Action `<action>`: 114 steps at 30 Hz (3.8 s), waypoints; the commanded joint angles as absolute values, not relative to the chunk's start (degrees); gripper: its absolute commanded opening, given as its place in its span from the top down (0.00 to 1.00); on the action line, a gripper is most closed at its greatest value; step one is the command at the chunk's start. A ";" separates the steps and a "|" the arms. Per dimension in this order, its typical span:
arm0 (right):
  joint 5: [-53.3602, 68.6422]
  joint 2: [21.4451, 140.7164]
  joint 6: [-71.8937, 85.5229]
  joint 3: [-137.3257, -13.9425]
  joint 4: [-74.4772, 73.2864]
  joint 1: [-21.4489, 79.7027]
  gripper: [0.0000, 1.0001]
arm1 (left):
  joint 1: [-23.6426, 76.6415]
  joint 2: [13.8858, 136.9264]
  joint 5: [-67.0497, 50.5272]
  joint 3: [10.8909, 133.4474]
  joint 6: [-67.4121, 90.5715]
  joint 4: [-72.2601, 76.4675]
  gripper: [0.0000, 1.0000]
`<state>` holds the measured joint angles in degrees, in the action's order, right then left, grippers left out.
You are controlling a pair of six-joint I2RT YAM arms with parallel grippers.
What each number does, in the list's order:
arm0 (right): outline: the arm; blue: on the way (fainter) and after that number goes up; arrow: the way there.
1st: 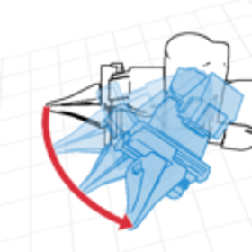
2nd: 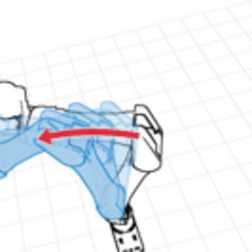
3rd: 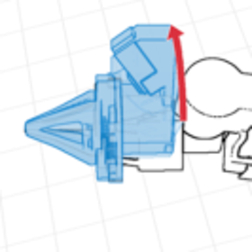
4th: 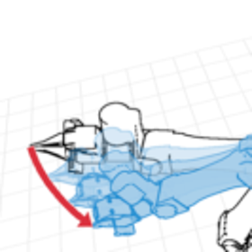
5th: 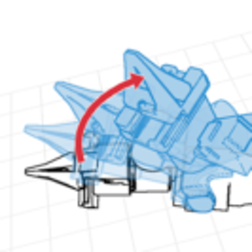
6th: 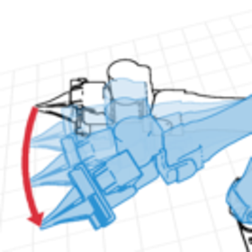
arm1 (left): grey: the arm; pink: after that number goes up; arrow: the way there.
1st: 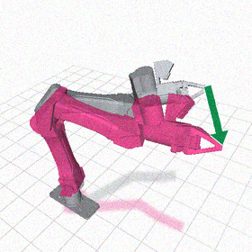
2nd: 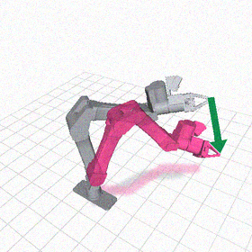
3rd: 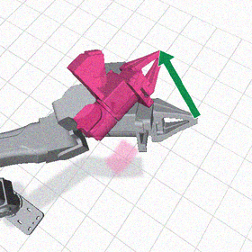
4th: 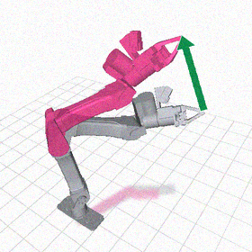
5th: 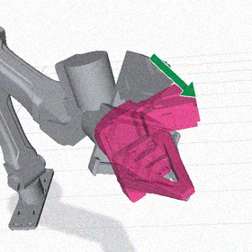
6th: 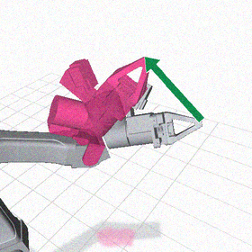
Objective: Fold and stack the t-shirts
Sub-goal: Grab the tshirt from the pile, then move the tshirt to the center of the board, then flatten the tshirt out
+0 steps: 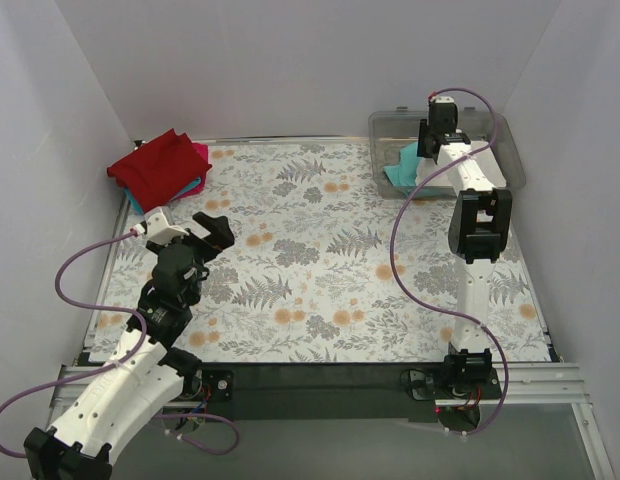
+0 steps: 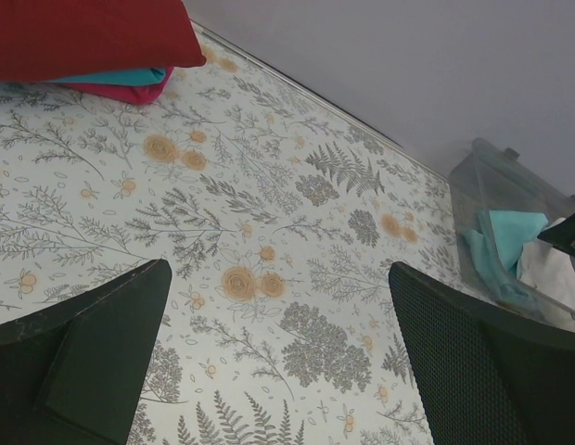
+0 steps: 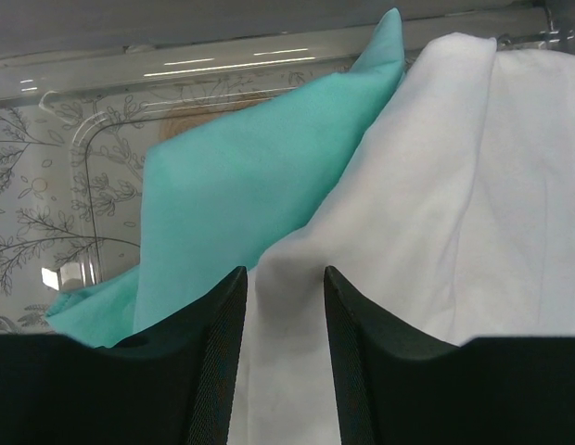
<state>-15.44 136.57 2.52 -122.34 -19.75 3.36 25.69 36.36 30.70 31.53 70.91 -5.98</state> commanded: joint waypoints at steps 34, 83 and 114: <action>-27.06 95.11 -7.71 -101.78 -6.42 17.83 0.99 | 25.93 34.72 30.67 31.03 71.10 -6.33 0.02; -5.26 84.36 5.27 -51.31 12.48 64.24 0.44 | 29.27 42.80 30.06 29.18 81.12 -14.14 0.06; -32.01 93.01 4.57 -72.16 -8.71 75.32 0.99 | 29.27 32.00 31.82 27.95 82.26 -18.28 0.04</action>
